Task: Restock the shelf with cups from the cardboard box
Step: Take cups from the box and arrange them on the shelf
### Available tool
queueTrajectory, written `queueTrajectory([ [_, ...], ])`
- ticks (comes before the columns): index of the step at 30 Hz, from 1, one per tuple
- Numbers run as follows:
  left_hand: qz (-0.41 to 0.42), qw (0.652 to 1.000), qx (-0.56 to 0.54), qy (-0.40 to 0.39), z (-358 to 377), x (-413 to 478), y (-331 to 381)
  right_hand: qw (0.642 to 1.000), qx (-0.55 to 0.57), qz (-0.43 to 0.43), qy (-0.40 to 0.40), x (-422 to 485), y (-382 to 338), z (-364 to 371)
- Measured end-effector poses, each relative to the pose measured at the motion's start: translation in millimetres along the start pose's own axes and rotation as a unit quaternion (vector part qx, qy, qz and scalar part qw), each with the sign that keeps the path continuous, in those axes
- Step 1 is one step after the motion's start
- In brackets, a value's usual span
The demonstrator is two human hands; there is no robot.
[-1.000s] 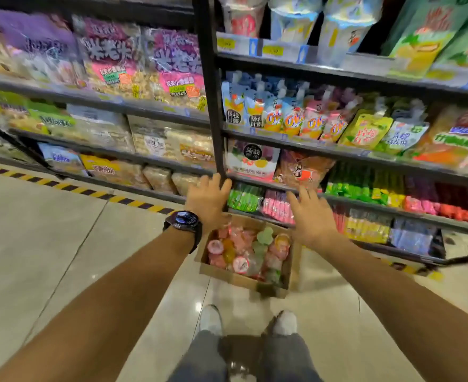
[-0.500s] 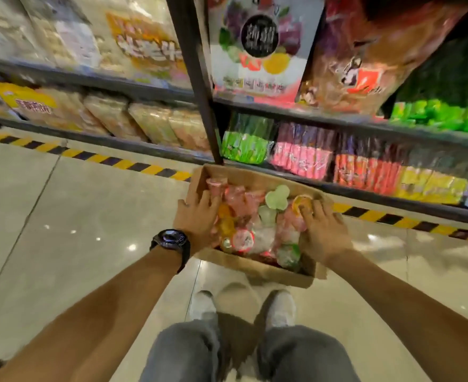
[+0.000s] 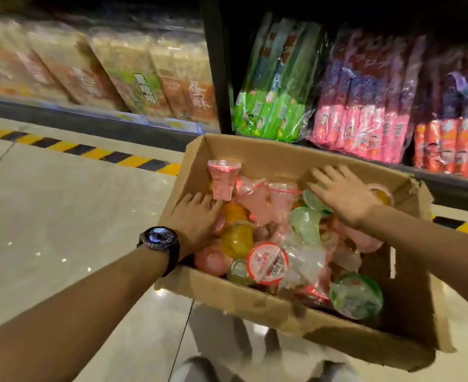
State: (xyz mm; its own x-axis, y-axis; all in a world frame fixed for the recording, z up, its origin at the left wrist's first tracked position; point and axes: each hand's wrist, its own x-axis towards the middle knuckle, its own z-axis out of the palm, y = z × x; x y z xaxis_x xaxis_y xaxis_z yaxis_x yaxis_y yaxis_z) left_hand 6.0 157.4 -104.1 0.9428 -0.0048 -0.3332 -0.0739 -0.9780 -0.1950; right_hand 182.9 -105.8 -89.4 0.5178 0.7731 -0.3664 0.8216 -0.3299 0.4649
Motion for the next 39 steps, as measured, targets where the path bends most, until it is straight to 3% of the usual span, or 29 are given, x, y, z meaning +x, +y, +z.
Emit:
queueTrajectory([
  [4, 0.007, 1.000, -0.010, -0.011, 0.6, 3.3, -1.0, 0.997, -0.070, -0.020, 0.012, 14.3, -12.9, 13.6],
  [9, 0.021, 0.999, -0.015, 0.025, 2.4, -2.9, -11.6, 0.996, -0.089, 0.018, 0.023, 14.6, -15.7, 10.6],
  [13, -0.014, 0.992, -0.124, 0.031, -7.4, -2.7, -10.0, 0.995, 0.010, 0.077, 0.056, -2.4, -11.9, 10.5],
  [15, -0.035, 0.977, -0.199, 0.073, -13.9, -2.1, -9.1, 0.981, 0.131, 0.111, 0.094, -13.2, -10.9, 15.3],
  [19, -0.083, 0.913, -0.372, 0.145, -25.8, -8.1, -15.6, 0.855, 0.452, 0.180, 0.178, -24.2, -19.5, 18.5],
  [21, -0.102, 0.882, -0.424, 0.175, -29.9, -9.5, -18.3, 0.776, 0.562, 0.205, 0.200, -24.4, -27.7, 14.5],
  [24, -0.112, 0.821, -0.522, 0.204, -42.5, -8.4, -16.8, 0.628, 0.714, 0.229, 0.207, -23.2, -33.6, 1.1],
  [26, -0.116, 0.802, -0.542, 0.221, -58.6, -7.1, -13.7, 0.564, 0.760, 0.235, 0.220, -26.1, -28.7, -11.4],
  [31, -0.104, 0.839, -0.477, 0.242, -129.6, -19.0, -1.6, 0.512, 0.779, 0.266, 0.246, -65.4, 3.9, -77.7],
  [33, -0.100, 0.828, -0.476, 0.279, -168.1, -28.0, 2.2, 0.488, 0.789, 0.276, 0.251, -91.5, 25.1, -110.9],
  [35, -0.100, 0.808, -0.492, 0.309, -216.3, -40.6, 5.8, 0.488, 0.785, 0.291, 0.248, -118.2, 50.3, -146.9],
  [39, -0.077, 0.798, -0.509, 0.313, -332.0, -79.8, 5.2, 0.465, 0.778, 0.317, 0.280, -174.7, 102.3, -237.0],
])
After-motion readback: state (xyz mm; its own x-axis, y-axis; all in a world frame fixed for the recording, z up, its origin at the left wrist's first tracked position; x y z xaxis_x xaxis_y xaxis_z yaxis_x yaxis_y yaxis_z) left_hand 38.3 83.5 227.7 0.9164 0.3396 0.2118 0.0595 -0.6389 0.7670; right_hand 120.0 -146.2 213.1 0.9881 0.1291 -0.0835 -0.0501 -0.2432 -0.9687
